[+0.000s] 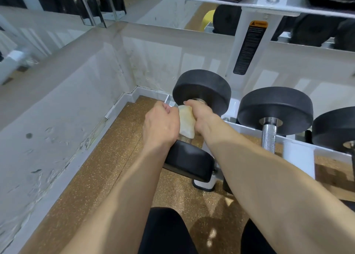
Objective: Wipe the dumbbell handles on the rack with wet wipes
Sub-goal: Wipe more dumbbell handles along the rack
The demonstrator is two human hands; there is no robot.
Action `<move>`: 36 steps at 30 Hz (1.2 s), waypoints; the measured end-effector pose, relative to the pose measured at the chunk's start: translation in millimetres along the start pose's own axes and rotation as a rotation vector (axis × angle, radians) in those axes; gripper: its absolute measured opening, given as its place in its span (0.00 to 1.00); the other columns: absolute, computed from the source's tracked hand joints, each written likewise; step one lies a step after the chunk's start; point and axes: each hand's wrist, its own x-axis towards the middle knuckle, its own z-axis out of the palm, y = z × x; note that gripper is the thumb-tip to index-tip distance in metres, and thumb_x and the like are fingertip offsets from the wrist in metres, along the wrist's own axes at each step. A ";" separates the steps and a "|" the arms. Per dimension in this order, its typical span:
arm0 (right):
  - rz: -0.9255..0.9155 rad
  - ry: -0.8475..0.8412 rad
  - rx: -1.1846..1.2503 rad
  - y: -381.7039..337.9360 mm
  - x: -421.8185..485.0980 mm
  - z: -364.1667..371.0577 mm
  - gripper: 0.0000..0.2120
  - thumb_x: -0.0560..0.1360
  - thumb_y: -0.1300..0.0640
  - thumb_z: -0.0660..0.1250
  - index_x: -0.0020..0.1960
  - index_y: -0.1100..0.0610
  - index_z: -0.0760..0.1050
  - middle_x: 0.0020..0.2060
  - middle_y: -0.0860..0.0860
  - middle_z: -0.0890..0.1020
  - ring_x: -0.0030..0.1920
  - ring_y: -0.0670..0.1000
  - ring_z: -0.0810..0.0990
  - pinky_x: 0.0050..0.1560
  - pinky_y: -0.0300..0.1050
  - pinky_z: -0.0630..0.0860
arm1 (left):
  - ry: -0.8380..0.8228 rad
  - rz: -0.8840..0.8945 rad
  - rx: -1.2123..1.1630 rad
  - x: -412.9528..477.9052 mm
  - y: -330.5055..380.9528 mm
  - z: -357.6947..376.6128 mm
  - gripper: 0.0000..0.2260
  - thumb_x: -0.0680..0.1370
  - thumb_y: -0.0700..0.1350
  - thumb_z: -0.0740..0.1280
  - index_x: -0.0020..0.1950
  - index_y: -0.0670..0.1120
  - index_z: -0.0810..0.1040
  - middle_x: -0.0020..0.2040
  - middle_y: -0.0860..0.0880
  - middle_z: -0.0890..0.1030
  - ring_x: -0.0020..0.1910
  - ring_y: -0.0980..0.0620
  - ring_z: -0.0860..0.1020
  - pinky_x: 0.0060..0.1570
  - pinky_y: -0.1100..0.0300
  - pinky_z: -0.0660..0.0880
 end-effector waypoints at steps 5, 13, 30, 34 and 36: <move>0.127 -0.267 0.109 16.2 -4.1 -14.9 0.27 0.67 0.52 0.80 0.63 0.59 0.78 0.58 0.57 0.81 0.59 0.57 0.82 0.67 0.53 0.74 | 0.001 0.025 0.003 -3.8 2.5 0.2 0.09 0.79 0.50 0.58 0.51 0.48 0.75 0.50 0.49 0.79 0.51 0.45 0.76 0.54 0.49 0.74; 0.255 -0.428 -0.111 29.2 -41.5 -28.2 0.08 0.81 0.59 0.66 0.46 0.61 0.79 0.38 0.57 0.85 0.38 0.53 0.85 0.42 0.46 0.84 | 0.008 0.010 0.017 -1.4 4.2 1.8 0.09 0.78 0.50 0.58 0.50 0.49 0.77 0.51 0.47 0.80 0.51 0.43 0.75 0.51 0.53 0.71; -0.013 0.160 -0.295 5.7 -14.6 7.7 0.25 0.68 0.60 0.77 0.63 0.59 0.74 0.51 0.55 0.83 0.50 0.57 0.83 0.59 0.50 0.80 | 0.046 0.025 0.004 0.4 -3.6 3.1 0.10 0.78 0.51 0.58 0.51 0.49 0.77 0.50 0.49 0.80 0.49 0.45 0.76 0.47 0.53 0.70; -0.044 0.182 -0.221 -4.8 -10.4 8.3 0.25 0.70 0.59 0.76 0.65 0.61 0.74 0.56 0.56 0.82 0.54 0.58 0.82 0.62 0.50 0.79 | 0.043 0.030 -0.002 -0.8 -3.1 2.5 0.10 0.79 0.50 0.58 0.51 0.49 0.77 0.49 0.50 0.79 0.48 0.46 0.75 0.46 0.54 0.68; -0.069 0.170 -0.151 -5.3 -15.8 7.8 0.23 0.69 0.59 0.76 0.62 0.61 0.75 0.49 0.57 0.83 0.49 0.59 0.84 0.57 0.54 0.82 | 0.042 0.029 -0.001 -1.2 -2.9 2.7 0.10 0.79 0.50 0.58 0.51 0.49 0.77 0.49 0.50 0.79 0.48 0.47 0.76 0.46 0.53 0.68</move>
